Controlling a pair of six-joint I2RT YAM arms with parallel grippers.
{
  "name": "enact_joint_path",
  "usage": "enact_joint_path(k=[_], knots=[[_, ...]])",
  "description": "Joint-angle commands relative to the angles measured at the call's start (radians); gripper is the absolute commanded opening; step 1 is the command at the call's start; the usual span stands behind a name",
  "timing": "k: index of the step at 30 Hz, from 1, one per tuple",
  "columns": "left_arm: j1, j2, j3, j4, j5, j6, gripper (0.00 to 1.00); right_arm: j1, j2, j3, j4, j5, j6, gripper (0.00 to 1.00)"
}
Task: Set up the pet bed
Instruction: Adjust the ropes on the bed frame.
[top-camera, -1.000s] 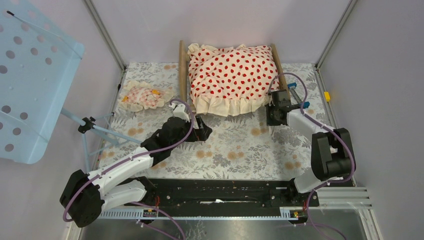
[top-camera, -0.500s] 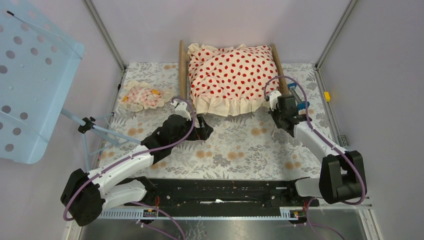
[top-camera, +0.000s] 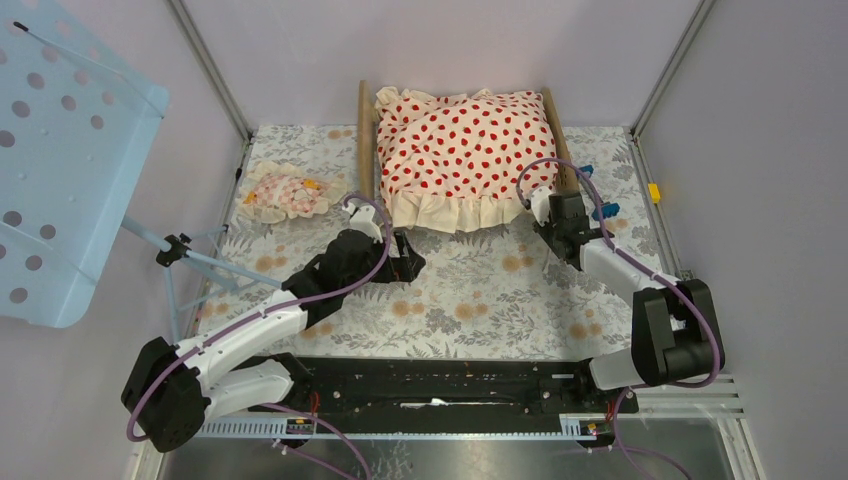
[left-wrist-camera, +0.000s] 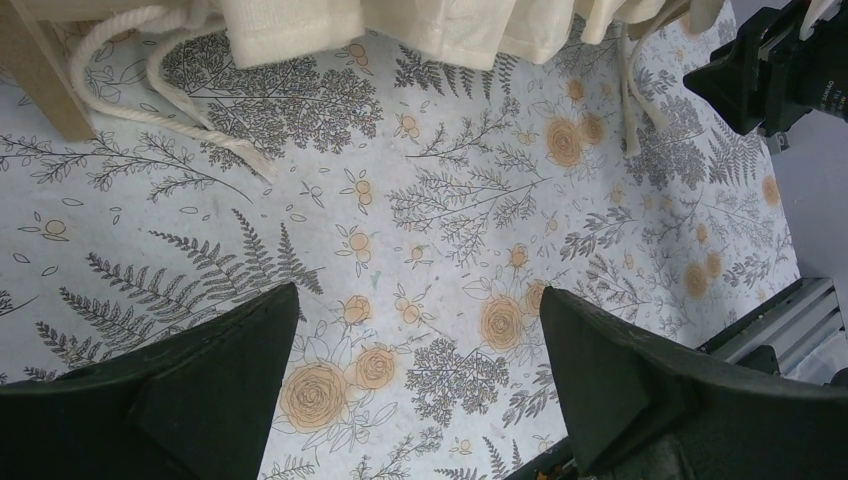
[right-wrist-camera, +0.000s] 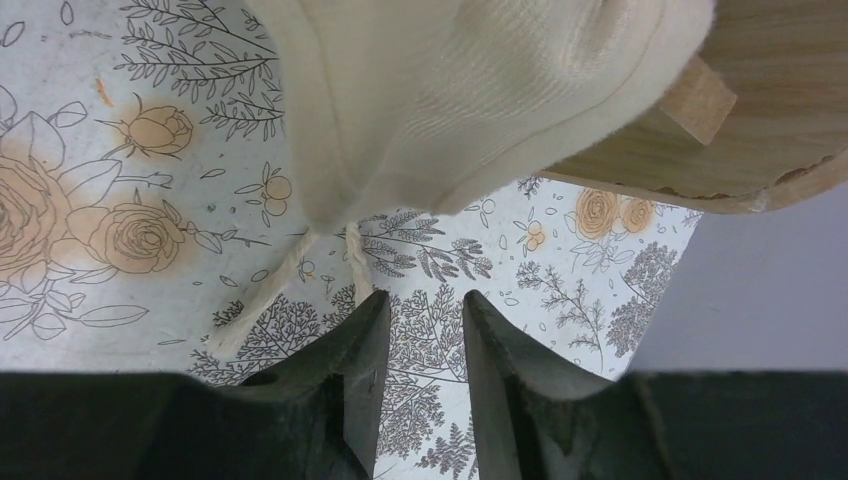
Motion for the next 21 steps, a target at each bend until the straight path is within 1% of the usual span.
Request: enact_joint_path(k=[1,6,10,12,17,19,21], knots=[[-0.001,-0.020,0.032,0.018,-0.007,0.012,0.99,0.006,-0.005,-0.018,0.049,0.061,-0.029,0.41],[-0.001,-0.024,0.025,0.020,-0.001,0.007,0.99,0.006,-0.020,-0.018,0.058,0.082,-0.011,0.42],[-0.001,-0.035,0.026,0.015,-0.006,0.012,0.99,0.006,-0.095,-0.023,0.091,0.048,0.084,0.43],[-0.001,-0.036,0.029,0.016,-0.006,0.020,0.99,0.006,-0.146,-0.030,0.118,0.047,0.204,0.49],[-0.003,-0.031,0.046,0.021,-0.023,0.066,0.99,0.006,-0.292,-0.060,0.089,-0.013,0.548,0.54],[-0.024,-0.030,0.047,0.039,-0.050,0.104,0.99,0.007,-0.342,-0.071,0.048,-0.014,0.697,0.58],[-0.077,-0.028,0.053,0.053,-0.104,0.148,0.99,0.007,-0.370,-0.051,-0.054,0.021,0.827,0.59]])
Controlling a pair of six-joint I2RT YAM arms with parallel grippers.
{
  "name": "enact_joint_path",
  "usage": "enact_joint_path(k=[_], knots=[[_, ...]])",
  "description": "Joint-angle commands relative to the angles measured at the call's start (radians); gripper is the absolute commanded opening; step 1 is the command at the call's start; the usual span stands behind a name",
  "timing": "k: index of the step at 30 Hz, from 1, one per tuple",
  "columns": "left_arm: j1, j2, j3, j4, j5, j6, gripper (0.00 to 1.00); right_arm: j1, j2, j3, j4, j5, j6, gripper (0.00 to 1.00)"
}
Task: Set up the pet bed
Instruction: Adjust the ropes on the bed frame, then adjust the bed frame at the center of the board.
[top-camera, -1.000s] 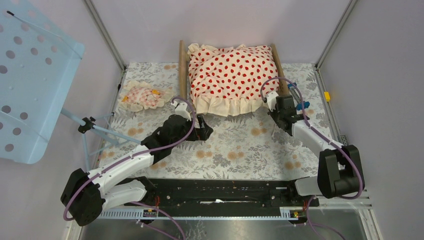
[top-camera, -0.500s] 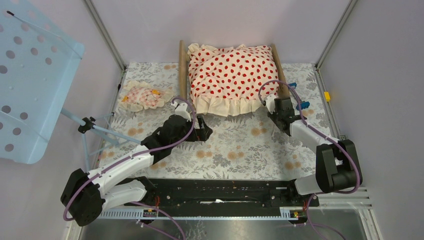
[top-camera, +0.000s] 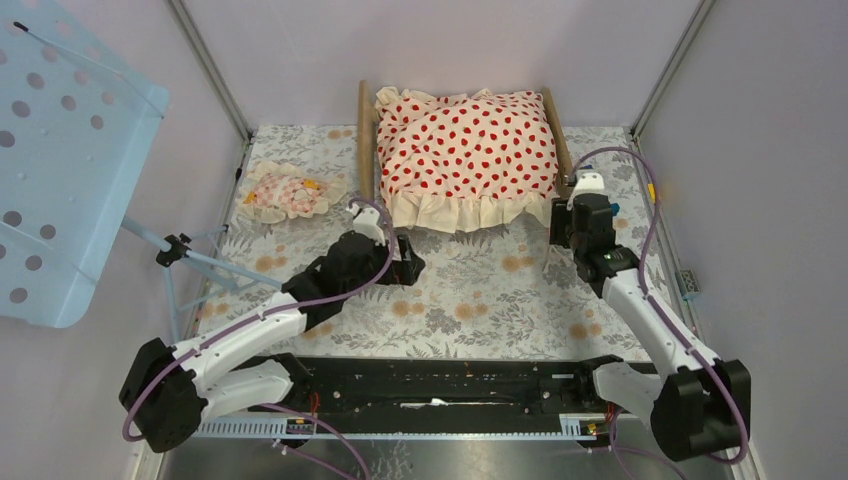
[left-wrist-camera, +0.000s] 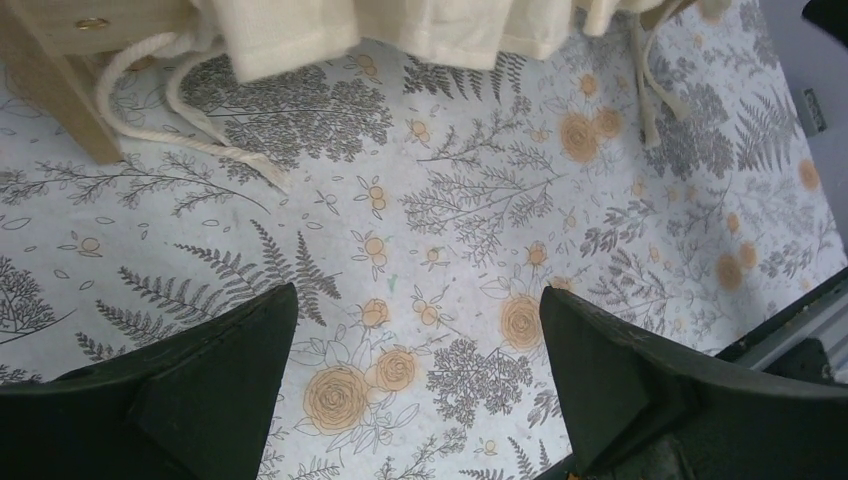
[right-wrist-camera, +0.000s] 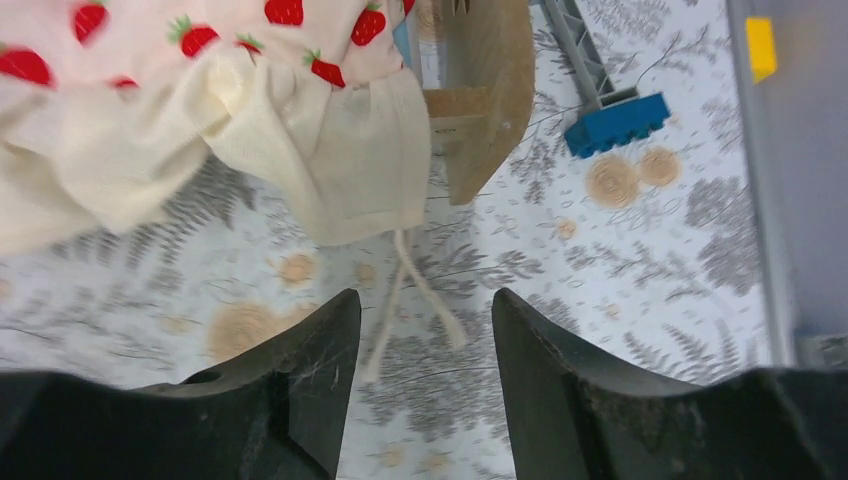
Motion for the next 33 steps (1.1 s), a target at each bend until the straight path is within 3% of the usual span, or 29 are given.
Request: enact_joint_path(k=[1,4,8,14,20,24,29,33], knots=[[-0.106,-0.007,0.055,0.068,-0.111,0.126,0.99,0.004,-0.065,0.030,-0.172,0.029,0.408,0.60],[-0.200,0.057,0.076,0.131,-0.160,0.178,0.99,0.003,-0.066,0.112,-0.371,0.039,0.538,0.64],[-0.284,0.235,0.142,0.271,-0.138,0.225,0.99,0.004,-0.177,0.151,-0.506,-0.019,0.635,0.67],[-0.390,0.625,0.436,0.366,-0.135,0.333,0.99,0.004,-0.398,0.192,-0.633,-0.038,0.728,0.68],[-0.411,0.876,0.660,0.360,-0.194,0.310,0.98,0.004,-0.415,0.200,-0.643,0.072,0.704,0.70],[-0.416,0.819,0.601,0.347,-0.215,0.266,0.98,0.004,-0.232,0.269,-0.489,0.065,0.635,0.72],[-0.417,0.569,0.388,0.296,-0.241,0.222,0.99,-0.024,0.040,0.487,-0.342,0.170,0.437,0.78],[-0.417,0.348,0.256,0.203,-0.275,0.196,0.99,-0.139,0.240,0.660,-0.329,0.053,0.333,0.78]])
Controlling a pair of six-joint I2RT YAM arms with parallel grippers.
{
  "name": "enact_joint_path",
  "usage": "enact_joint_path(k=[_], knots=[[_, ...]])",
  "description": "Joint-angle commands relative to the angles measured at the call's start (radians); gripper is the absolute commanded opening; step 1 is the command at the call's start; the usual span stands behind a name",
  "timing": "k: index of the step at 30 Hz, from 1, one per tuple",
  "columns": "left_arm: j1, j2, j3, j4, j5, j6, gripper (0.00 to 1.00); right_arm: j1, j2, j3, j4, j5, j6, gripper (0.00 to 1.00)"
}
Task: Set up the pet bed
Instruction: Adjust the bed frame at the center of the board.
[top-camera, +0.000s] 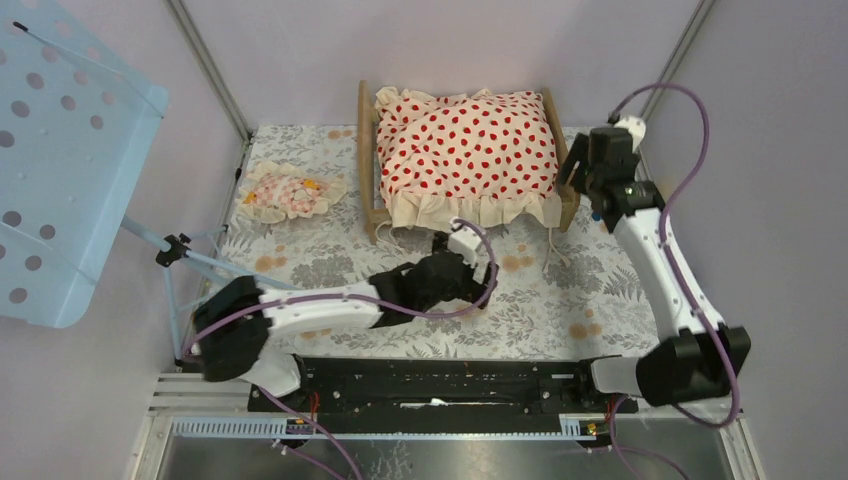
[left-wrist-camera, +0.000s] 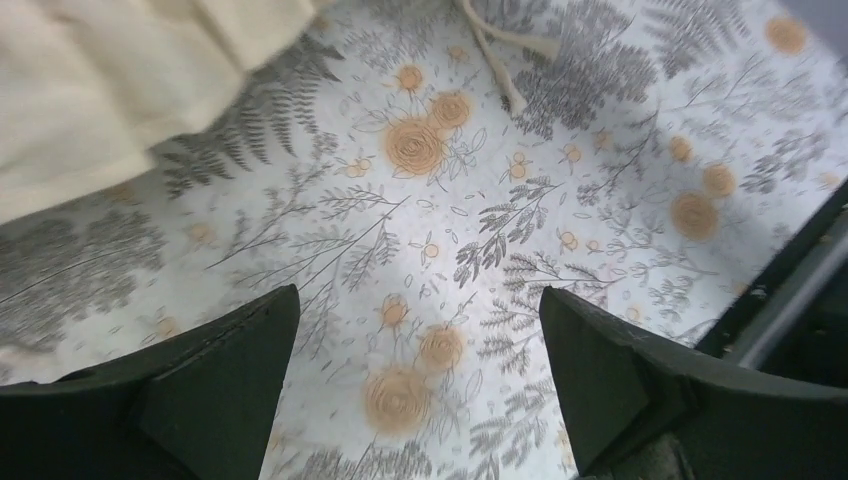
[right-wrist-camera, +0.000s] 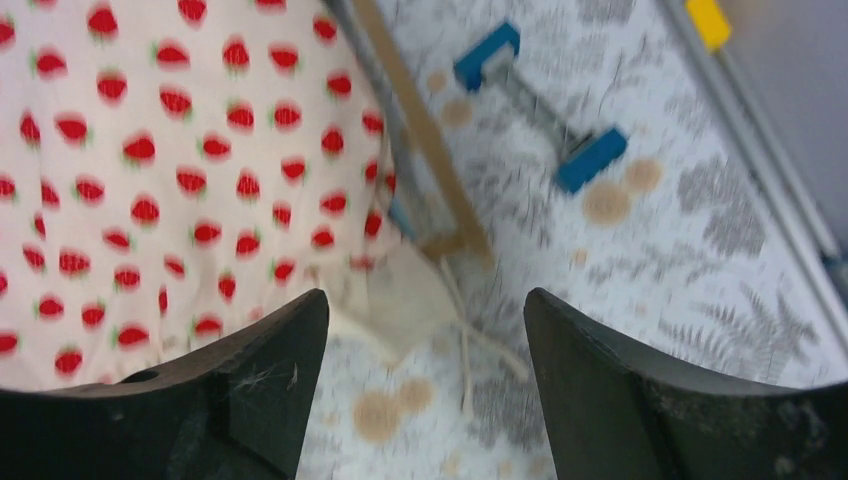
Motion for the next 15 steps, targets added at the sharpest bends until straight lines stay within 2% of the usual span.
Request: enact_joint_path(k=[1,4,8,15], knots=[[-0.001,-0.256,-0.107,-0.055,-0.068,-0.050,0.99,-0.125,0.144,0.169,0.108,-0.072,-0.162,0.78],[-0.002,-0.396,-0.175,-0.106,-0.086,-0.065,0.99,-0.202,0.226,0.181,0.176,-0.250,-0.254,0.75],[-0.001,-0.516,-0.238,-0.145,-0.116,-0.069,0.99,-0.229,0.357,0.234,0.184,-0.439,-0.363,0.73],[-0.001,-0.569,-0.251,-0.210,-0.129,-0.063,0.99,-0.234,0.503,0.254,0.233,-0.483,-0.410,0.69]])
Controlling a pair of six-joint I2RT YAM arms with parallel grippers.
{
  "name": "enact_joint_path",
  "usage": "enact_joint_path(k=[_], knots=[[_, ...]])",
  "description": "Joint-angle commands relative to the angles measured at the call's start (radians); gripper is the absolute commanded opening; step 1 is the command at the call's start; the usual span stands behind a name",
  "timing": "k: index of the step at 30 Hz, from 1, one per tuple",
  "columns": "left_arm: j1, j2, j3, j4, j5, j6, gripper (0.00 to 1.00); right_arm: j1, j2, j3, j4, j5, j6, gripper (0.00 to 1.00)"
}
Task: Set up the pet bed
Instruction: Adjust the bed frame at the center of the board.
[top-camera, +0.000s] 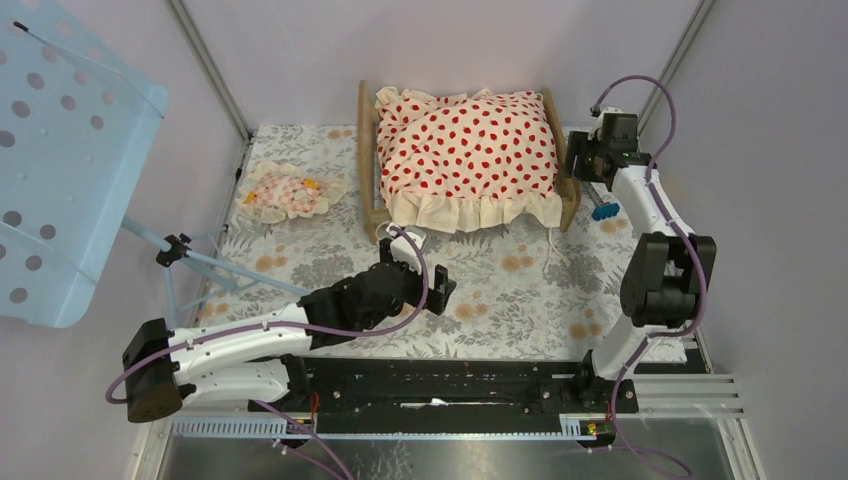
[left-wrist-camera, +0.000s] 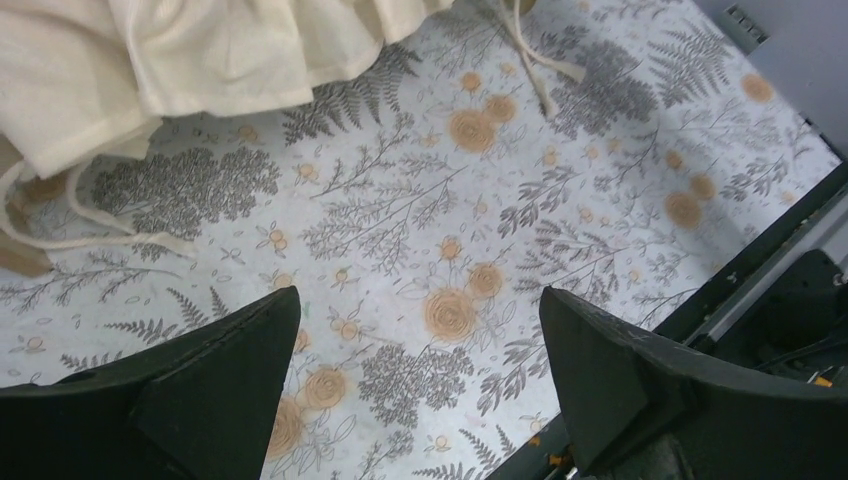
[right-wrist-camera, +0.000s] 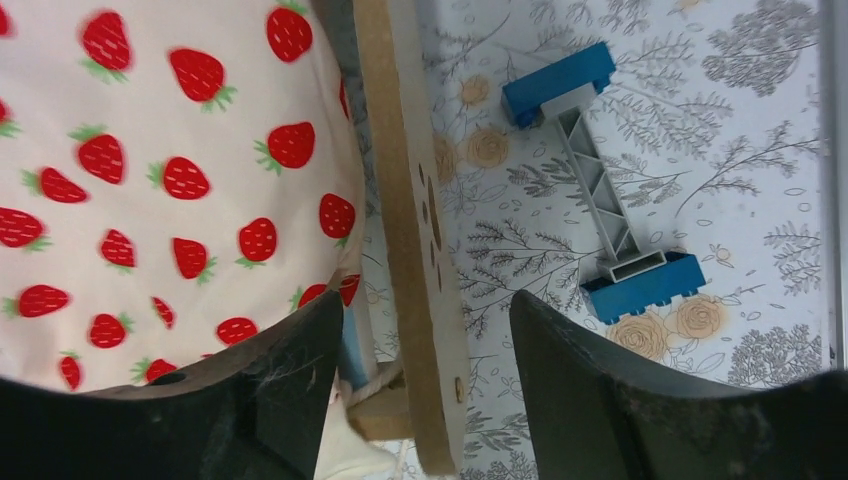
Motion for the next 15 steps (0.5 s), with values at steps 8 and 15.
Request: enact_joint_path(k=[8,15], knots=[[-0.002,-0.029,-0.011,-0.028,-0.040,-0.004,0.99,0.006,0.105,0.017,0.108,-0.054,-0.069,0.38],[-0.001,-0.043,-0.014,-0.061,-0.045,-0.027,0.99,0.091,-0.028,-0.227,0.269,-0.058,-0.095,0.18]])
